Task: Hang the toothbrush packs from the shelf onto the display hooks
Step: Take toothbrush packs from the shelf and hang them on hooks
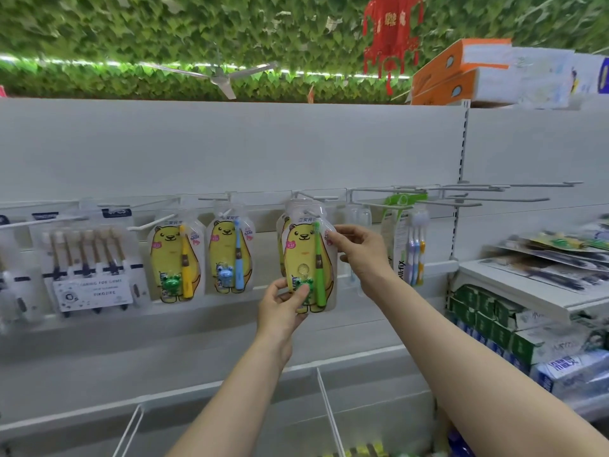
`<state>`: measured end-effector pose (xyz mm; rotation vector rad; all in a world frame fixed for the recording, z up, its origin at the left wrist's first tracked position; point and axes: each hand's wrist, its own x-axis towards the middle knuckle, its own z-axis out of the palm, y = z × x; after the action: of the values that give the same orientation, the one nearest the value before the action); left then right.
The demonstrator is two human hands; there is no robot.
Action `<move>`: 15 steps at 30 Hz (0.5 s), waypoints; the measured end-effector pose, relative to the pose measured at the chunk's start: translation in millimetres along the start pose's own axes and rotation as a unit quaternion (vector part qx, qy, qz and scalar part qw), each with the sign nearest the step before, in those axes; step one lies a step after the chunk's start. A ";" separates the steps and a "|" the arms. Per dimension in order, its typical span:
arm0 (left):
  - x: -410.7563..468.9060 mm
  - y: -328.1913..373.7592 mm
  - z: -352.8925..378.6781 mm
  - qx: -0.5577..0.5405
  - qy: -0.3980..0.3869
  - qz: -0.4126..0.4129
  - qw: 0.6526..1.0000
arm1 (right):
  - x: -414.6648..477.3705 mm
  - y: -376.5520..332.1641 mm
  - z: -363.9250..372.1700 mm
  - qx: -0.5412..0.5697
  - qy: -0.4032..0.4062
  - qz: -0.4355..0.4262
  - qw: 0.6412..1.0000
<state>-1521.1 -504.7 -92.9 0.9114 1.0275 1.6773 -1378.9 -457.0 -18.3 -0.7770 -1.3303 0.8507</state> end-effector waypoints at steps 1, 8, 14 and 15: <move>7.8 -1.4 -0.1 0.001 0.000 0.000 1.000 | 5.5 3.2 1.8 -0.001 0.003 0.003 1.000; 47.9 -12.9 -6.0 0.028 -0.010 0.022 0.999 | 30.3 26.4 7.7 0.002 0.004 0.017 1.000; 63.9 -18.8 -5.3 0.029 -0.007 0.029 0.999 | 41.2 36.7 5.8 0.005 -0.002 0.015 1.000; 65.3 -19.7 -5.6 0.029 -0.005 0.030 0.999 | 41.7 37.1 5.3 0.004 -0.003 0.016 1.000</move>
<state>-1538.3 -439.8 -105.6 0.9959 1.0552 1.6983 -1385.3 -402.5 -29.6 -0.7909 -1.3219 0.8842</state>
